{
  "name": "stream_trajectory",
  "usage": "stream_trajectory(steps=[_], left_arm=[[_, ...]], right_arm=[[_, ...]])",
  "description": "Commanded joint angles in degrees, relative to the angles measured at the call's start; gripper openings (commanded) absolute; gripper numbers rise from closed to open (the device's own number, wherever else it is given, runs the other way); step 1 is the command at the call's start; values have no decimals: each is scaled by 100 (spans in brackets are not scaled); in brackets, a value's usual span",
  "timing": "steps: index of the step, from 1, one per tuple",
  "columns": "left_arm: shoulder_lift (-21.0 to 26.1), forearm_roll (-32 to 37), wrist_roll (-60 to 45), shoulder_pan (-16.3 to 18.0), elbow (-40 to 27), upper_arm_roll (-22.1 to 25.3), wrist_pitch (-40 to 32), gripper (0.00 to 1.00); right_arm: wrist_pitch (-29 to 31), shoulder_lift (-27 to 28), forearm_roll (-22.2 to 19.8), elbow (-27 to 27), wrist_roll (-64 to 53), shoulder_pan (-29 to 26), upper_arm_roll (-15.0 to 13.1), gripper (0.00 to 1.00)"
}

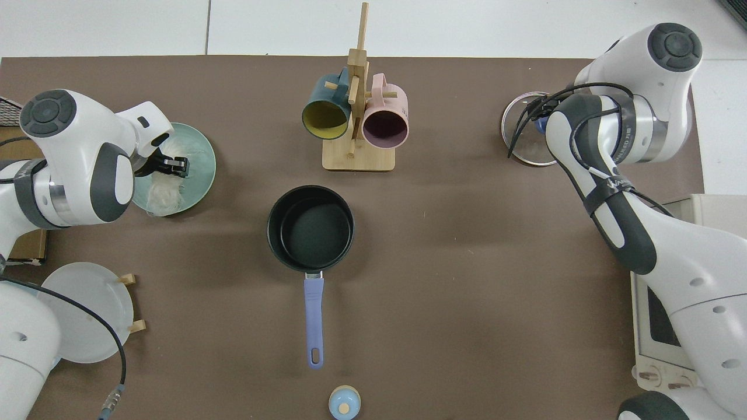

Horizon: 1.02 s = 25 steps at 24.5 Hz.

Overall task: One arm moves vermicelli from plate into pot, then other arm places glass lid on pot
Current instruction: 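Lift the vermicelli with the left gripper while the right gripper reaches the lid, then carry the vermicelli over the saucepan with the left gripper and release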

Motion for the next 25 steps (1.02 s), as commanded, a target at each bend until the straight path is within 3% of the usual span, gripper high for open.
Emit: stream_trajectory(steps=[1, 7, 17, 21, 25], left_arm=[[-85, -64, 47, 24, 409, -16, -509, 0], [-497, -2, 21, -72, 709, -34, -1132, 0], [-1332, -28, -243, -204, 499, -122, -2293, 0], [-1526, -28, -383, -240, 191, -130, -2224, 0], [-1535, -11, -997, -555, 190, -192, -2259, 0]], right_arm=[[156, -45, -12, -184, -89, -4, 41, 97], [384, -45, 32, -342, -116, -48, 41, 97], [639, -45, 41, -474, -195, -57, 41, 96], [780, -45, 32, -492, -195, -74, 50, 96], [815, -45, 49, -501, -177, -74, 50, 95]])
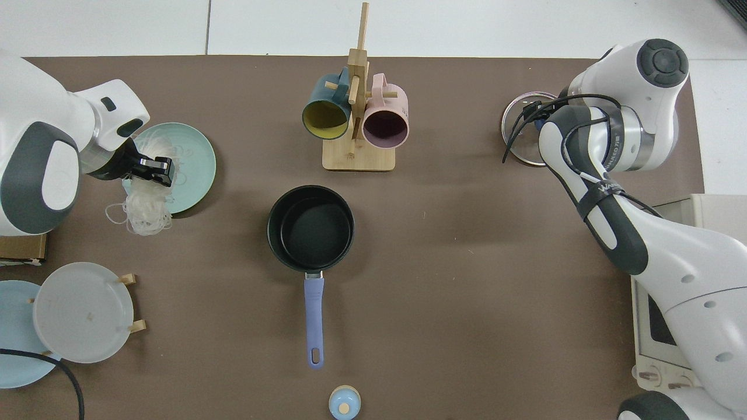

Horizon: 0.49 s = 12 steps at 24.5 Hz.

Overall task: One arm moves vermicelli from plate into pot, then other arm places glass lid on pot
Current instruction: 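Carry the vermicelli over the saucepan with the left gripper and release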

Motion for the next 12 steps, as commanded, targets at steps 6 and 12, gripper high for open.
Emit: stream_trajectory(steps=[6, 12], left_arm=[[-198, 0, -1574, -435, -196, -506, 65, 0], [-92, 44, -2962, -470, -178, -1244, 346, 0]], right_arm=[[171, -45, 59, -133, -186, -85, 55, 92], [171, -45, 85, -186, -159, -76, 55, 89]])
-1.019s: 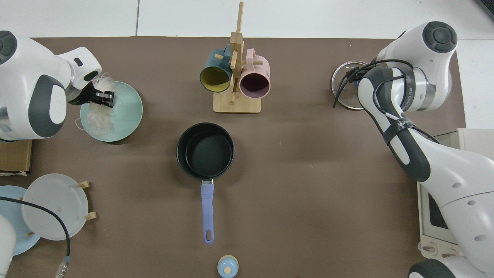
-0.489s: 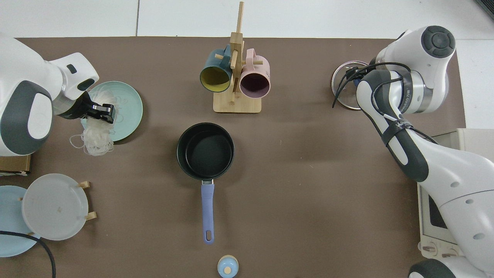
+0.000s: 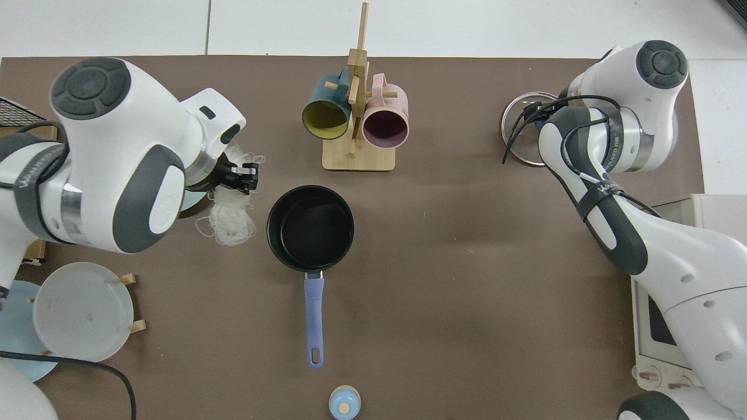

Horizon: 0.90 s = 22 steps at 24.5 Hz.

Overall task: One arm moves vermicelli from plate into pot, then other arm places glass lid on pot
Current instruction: 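Carry the vermicelli over the saucepan with the left gripper and release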

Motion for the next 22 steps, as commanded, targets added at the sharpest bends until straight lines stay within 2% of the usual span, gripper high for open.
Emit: stream_trajectory(steps=[1, 2, 5, 7, 9, 15, 22], left_arm=[[-13, 61, -1141, -44, -129, -509, 355, 0], [75, 70, -1300, -53, -129, -614, 443, 0], [242, 70, -1644, -53, -173, -782, 698, 0], [348, 70, -1688, -61, -217, -791, 812, 0], [375, 61, -1741, -114, -401, -791, 909, 0], [401, 53, -1767, -140, -955, -800, 1507, 0], [401, 0, -1785, -140, -1325, -835, 1894, 0]], right_arm=[[151, -45, 154, -144, -168, -72, 56, 88], [151, -54, 224, -144, -168, -63, 56, 87], [151, -54, 304, -161, -177, -54, 56, 76], [151, -54, 295, -161, -186, -63, 56, 59], [151, -63, 295, -161, -186, -63, 56, 47], [143, -133, 252, -144, -177, 25, 56, 0], [-41, -335, 172, -144, -186, 86, 38, 0]])
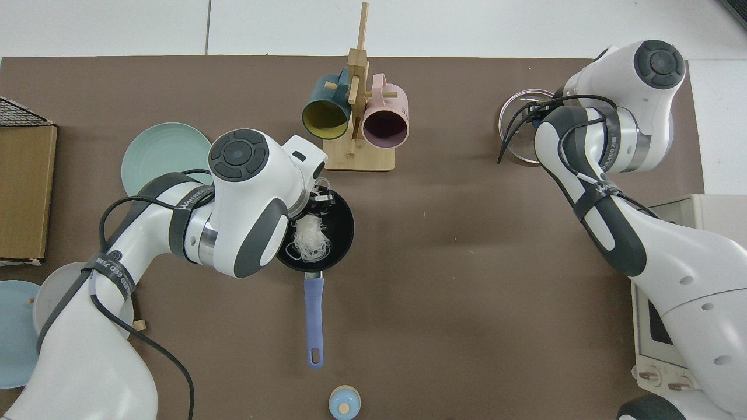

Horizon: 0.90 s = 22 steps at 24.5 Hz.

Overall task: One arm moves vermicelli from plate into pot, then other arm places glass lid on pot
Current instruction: 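Carry the vermicelli over the saucepan with the left gripper and release, then withdraw the left gripper while the right gripper lifts the glass lid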

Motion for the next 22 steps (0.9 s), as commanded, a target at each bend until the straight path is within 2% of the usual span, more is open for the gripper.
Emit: stream_trajectory(steps=[1, 4, 7, 8, 9, 10, 13, 15, 19, 22], left_arm=[[-159, -23, -98, -47, -324, 25, 242, 0], [-168, -32, -116, -99, -438, 17, 268, 0], [-168, -32, -125, -108, -482, -1, 259, 0], [-168, -41, -116, -108, -482, -1, 259, 21], [-168, -41, -125, -108, -482, -1, 251, 65], [-168, -32, -125, -108, -482, -1, 250, 100], [-177, -32, -116, -108, -447, -1, 180, 100], [-229, -32, -98, -108, -386, -1, 128, 100], [-492, -23, -28, -47, -211, 52, -249, 100], [-677, -23, -37, -38, 193, 96, -794, 100]], right_arm=[[-147, -347, 19, -122, -186, 61, 18, 0], [-499, -619, 28, -148, -134, 62, 27, 0], [-614, -970, 54, -411, -124, -8, 27, 0], [-640, -1111, 63, -560, -133, -26, 27, 0], [-666, -1312, 55, -735, -151, -70, 27, 0], [-693, -1532, 54, -946, -194, -131, 27, 0], [-824, -2252, 46, -1623, -230, -184, 27, 0], [-1131, -2674, 46, -1949, -204, -167, 18, 0], [-1869, -3229, 46, -2310, -274, -219, 18, 0], [-1985, -3554, 46, -2573, -204, -167, 18, 0]])
